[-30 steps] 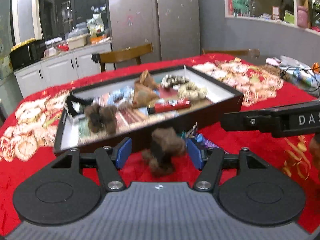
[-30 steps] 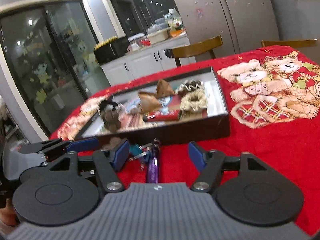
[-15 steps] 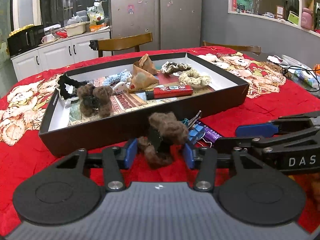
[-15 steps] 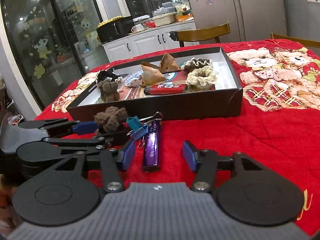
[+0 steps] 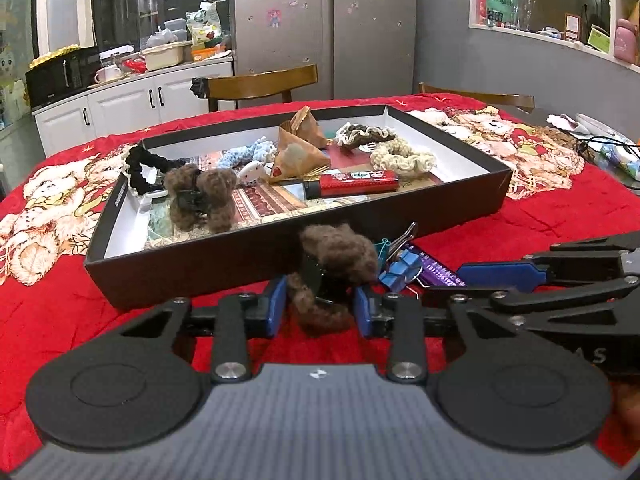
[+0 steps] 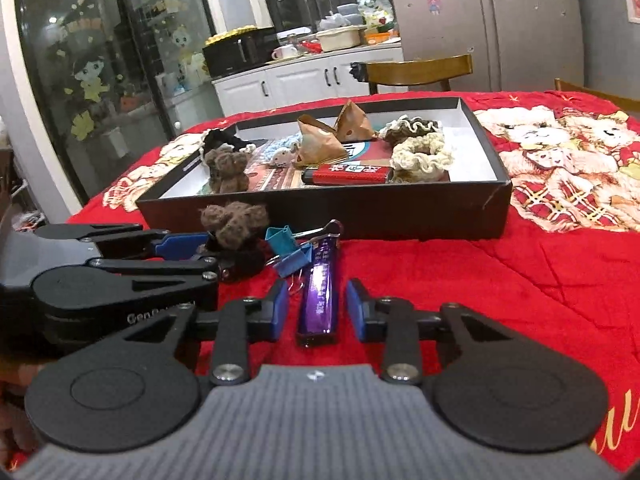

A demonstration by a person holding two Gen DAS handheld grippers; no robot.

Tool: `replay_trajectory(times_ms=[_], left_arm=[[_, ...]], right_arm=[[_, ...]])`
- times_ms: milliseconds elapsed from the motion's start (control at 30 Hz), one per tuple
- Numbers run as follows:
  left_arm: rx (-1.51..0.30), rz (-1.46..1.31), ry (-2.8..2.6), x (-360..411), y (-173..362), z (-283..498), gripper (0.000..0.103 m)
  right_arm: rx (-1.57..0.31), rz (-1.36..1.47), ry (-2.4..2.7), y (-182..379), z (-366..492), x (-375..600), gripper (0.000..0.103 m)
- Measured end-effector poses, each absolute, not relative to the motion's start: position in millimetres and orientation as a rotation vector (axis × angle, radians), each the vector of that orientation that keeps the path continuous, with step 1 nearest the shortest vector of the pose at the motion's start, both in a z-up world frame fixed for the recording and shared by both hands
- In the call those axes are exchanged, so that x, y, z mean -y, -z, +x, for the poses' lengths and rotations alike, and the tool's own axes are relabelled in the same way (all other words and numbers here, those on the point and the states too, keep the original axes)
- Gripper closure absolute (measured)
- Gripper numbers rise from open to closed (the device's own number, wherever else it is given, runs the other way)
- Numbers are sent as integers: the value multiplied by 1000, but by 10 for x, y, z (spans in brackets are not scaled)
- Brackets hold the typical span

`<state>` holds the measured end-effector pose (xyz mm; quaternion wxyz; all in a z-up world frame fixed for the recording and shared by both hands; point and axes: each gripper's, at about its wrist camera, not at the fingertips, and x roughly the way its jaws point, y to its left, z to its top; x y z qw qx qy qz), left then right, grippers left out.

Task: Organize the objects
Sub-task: 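Grasp the brown fuzzy scrunchie with the left tool while the right grasps the purple pen, then carry the scrunchie and purple pen over the box and open both tools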

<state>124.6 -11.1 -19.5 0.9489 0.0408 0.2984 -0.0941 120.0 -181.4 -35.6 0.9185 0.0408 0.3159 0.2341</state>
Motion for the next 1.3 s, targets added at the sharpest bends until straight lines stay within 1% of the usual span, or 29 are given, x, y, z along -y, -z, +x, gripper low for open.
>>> replay_trajectory(times_ms=[167, 267, 333, 433, 767, 1000, 1133, 1300], left_arm=[[-625, 55, 187, 108, 215, 1321, 61], [-625, 55, 184, 123, 220, 1343, 62], [-620, 56, 184, 125, 221, 1340, 64], [-612, 49, 184, 111, 218, 1329, 66], [-592, 70, 181, 137, 209, 1290, 68], [-591, 82, 184, 155, 212, 1274, 68], [-589, 101, 185, 169, 215, 1232, 68], [-591, 110, 186, 177, 219, 1209, 68]], right_arm=[[-651, 87, -452, 357, 1234, 1791, 78], [-650, 81, -449, 353, 1229, 1791, 79], [-644, 77, -446, 348, 1213, 1792, 80], [-618, 87, -446, 324, 1178, 1828, 88], [-592, 73, -449, 289, 1117, 1868, 89], [-593, 57, -441, 285, 1084, 1865, 89], [-627, 22, -446, 308, 1088, 1828, 79], [-639, -7, -436, 343, 1059, 1787, 79]])
